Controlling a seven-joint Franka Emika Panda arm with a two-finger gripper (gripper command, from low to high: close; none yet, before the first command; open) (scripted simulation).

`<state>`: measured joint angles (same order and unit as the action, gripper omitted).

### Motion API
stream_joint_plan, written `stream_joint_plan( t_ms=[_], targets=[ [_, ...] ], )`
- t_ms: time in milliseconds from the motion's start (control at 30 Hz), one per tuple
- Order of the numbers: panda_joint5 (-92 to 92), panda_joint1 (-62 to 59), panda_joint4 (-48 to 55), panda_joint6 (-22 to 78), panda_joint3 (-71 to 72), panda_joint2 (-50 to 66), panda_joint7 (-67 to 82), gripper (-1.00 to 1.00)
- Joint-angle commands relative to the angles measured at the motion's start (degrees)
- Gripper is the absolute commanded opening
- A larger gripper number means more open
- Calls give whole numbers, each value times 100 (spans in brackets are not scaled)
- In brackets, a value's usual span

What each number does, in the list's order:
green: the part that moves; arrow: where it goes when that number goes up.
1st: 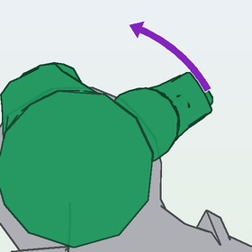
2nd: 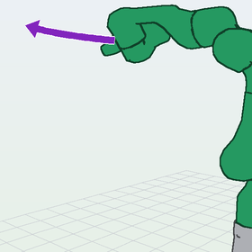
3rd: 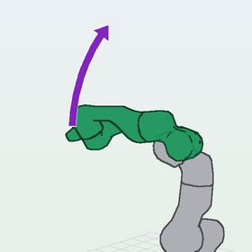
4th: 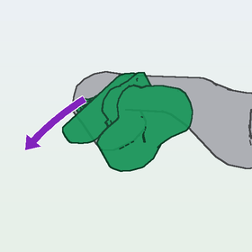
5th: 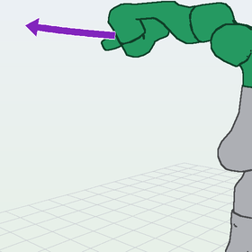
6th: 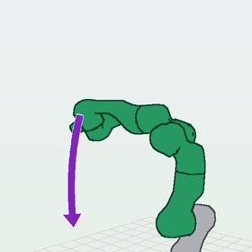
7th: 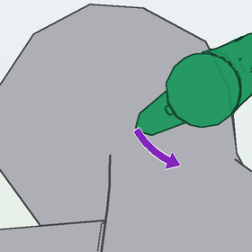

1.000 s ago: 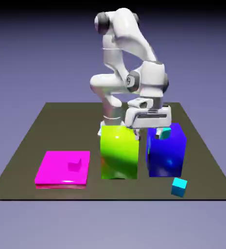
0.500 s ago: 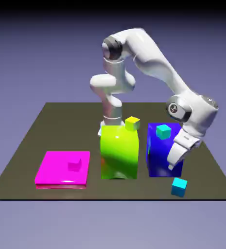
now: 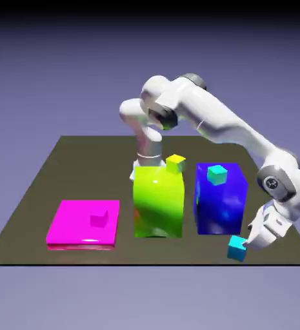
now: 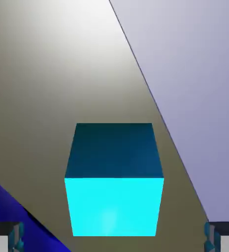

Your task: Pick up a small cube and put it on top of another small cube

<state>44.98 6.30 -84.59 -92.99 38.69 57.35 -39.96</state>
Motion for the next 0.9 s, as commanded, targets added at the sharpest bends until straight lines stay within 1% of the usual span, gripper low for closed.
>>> stream_joint_plan(
  t_ms=[0, 33, 67, 167, 867],
  targets=[
    [81, -69, -181, -217, -57, 73, -66, 0],
    [82, -69, -181, -217, -57, 73, -66, -100],
    [82, -69, -181, -217, -57, 73, -66, -100],
    [-206, 155, 393, 498, 119, -195, 146, -100],
    [-3233, -225, -2636, 949, -1660, -4555, -518, -100]
  ],
)
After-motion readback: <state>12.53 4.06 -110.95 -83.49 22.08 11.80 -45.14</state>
